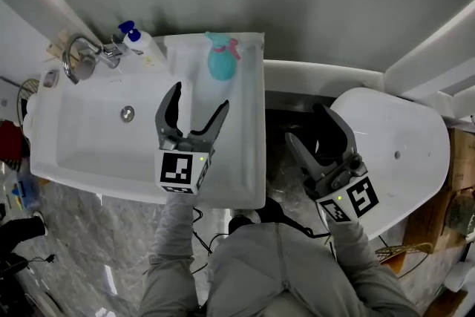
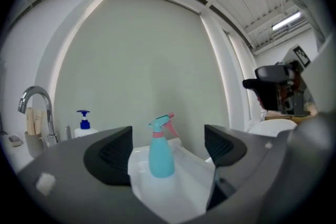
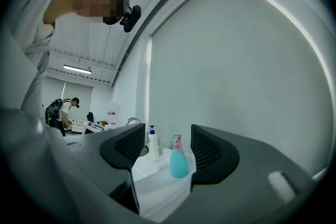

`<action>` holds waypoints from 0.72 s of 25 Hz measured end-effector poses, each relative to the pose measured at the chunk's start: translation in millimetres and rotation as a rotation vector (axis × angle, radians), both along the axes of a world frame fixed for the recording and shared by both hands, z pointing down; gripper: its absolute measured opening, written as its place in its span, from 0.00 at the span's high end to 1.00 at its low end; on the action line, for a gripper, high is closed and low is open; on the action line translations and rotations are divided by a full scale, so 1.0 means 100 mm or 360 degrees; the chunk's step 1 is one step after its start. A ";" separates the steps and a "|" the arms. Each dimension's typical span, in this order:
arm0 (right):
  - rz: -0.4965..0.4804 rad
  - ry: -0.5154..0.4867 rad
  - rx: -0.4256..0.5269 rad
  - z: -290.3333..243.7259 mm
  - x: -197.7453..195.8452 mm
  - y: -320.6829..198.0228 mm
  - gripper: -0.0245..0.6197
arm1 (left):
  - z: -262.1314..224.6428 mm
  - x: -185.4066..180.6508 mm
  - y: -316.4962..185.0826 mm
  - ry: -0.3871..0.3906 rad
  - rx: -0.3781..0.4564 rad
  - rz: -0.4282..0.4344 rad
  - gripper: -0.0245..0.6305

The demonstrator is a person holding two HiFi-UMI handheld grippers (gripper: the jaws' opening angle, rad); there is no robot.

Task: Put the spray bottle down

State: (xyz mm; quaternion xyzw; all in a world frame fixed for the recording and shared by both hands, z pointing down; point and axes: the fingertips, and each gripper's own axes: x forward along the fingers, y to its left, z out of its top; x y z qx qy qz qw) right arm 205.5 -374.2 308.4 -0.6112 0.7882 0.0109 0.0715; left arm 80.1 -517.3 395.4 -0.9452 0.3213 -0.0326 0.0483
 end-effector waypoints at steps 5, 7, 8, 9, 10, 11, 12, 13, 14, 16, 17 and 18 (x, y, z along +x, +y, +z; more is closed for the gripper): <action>0.0029 -0.0013 0.0008 -0.03 -0.06 0.10 0.54 | -0.20 -0.49 0.42 0.0048 -0.0035 -0.0007 0.27; 0.0040 -0.0020 0.0002 -0.03 -0.08 0.14 0.54 | -0.25 -0.67 0.57 -0.0005 -0.0008 -0.0033 0.27; 0.0045 -0.0017 -0.0005 -0.03 -0.08 0.16 0.54 | -0.27 -0.74 0.65 -0.0028 0.0002 -0.0047 0.27; 0.0050 -0.0014 -0.0011 -0.02 -0.09 0.18 0.54 | -0.27 -0.81 0.73 -0.0045 0.0007 -0.0060 0.27; 0.0054 -0.0012 -0.0016 -0.02 -0.11 0.20 0.54 | -0.28 -0.87 0.81 -0.0056 0.0006 -0.0077 0.27; 0.0056 -0.0012 -0.0019 -0.02 -0.12 0.22 0.54 | -0.28 -0.94 0.87 -0.0068 0.0006 -0.0099 0.27; 0.0057 -0.0013 -0.0021 -0.02 -0.15 0.23 0.54 | -0.27 -1.01 0.93 -0.0081 0.0009 -0.0123 0.27; 0.0057 -0.0013 -0.0021 -0.01 -0.17 0.24 0.54 | -0.27 -1.07 0.97 -0.0092 0.0013 -0.0146 0.27; 0.0058 -0.0012 -0.0021 -0.01 -0.19 0.25 0.54 | -0.27 -1.13 1.01 -0.0095 0.0012 -0.0165 0.27; 0.0060 -0.0005 -0.0021 -0.01 -0.21 0.26 0.54 | -0.28 -1.21 1.07 -0.0072 -0.0001 -0.0194 0.27; 0.0061 -0.0001 -0.0021 -0.01 -0.23 0.27 0.54 | -0.29 -1.23 1.10 -0.0058 -0.0006 -0.0204 0.27; 0.0061 0.0003 -0.0020 -0.02 -0.24 0.29 0.54 | -0.30 -1.26 1.13 -0.0047 -0.0010 -0.0214 0.27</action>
